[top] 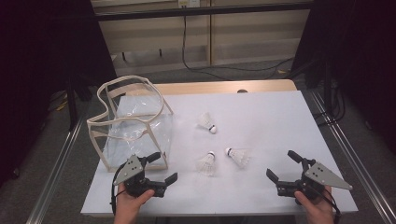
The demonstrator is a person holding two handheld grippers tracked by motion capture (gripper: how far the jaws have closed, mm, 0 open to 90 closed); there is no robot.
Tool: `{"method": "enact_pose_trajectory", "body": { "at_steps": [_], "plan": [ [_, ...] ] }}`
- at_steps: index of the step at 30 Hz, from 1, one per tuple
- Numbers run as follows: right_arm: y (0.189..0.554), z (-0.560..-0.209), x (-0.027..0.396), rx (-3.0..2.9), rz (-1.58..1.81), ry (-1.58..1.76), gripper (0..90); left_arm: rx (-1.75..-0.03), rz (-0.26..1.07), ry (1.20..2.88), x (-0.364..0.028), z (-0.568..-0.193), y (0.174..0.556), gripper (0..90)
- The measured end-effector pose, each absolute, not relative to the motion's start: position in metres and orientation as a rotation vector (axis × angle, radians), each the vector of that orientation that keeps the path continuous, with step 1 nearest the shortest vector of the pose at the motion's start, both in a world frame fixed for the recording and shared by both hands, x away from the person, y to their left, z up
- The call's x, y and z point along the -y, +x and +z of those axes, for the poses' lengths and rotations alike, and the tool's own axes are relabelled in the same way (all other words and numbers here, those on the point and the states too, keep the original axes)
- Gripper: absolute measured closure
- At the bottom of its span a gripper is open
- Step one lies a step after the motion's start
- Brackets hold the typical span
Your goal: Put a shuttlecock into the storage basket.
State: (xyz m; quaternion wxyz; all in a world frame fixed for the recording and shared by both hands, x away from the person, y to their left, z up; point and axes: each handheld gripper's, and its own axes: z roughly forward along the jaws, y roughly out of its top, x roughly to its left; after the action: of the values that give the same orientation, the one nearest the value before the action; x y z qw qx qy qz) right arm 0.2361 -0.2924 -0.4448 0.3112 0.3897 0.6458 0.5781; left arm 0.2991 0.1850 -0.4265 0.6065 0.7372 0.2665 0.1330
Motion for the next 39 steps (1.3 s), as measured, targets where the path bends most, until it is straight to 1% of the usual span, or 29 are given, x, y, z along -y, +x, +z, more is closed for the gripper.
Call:
{"method": "enact_pose_trajectory", "body": {
  "at_steps": [21, 39],
  "plan": [
    [0.236, -0.444, 0.293, -1.703, 1.536, 1.012, 0.1, -0.592, 0.269, 1.747, -0.163, -0.428, 0.298, 2.1],
    [0.236, -0.444, 0.291, -1.706, 1.540, 1.003, 0.2, -0.602, 0.278, 1.802, -0.143, -0.428, 0.302, 2.3]
  ]
}}
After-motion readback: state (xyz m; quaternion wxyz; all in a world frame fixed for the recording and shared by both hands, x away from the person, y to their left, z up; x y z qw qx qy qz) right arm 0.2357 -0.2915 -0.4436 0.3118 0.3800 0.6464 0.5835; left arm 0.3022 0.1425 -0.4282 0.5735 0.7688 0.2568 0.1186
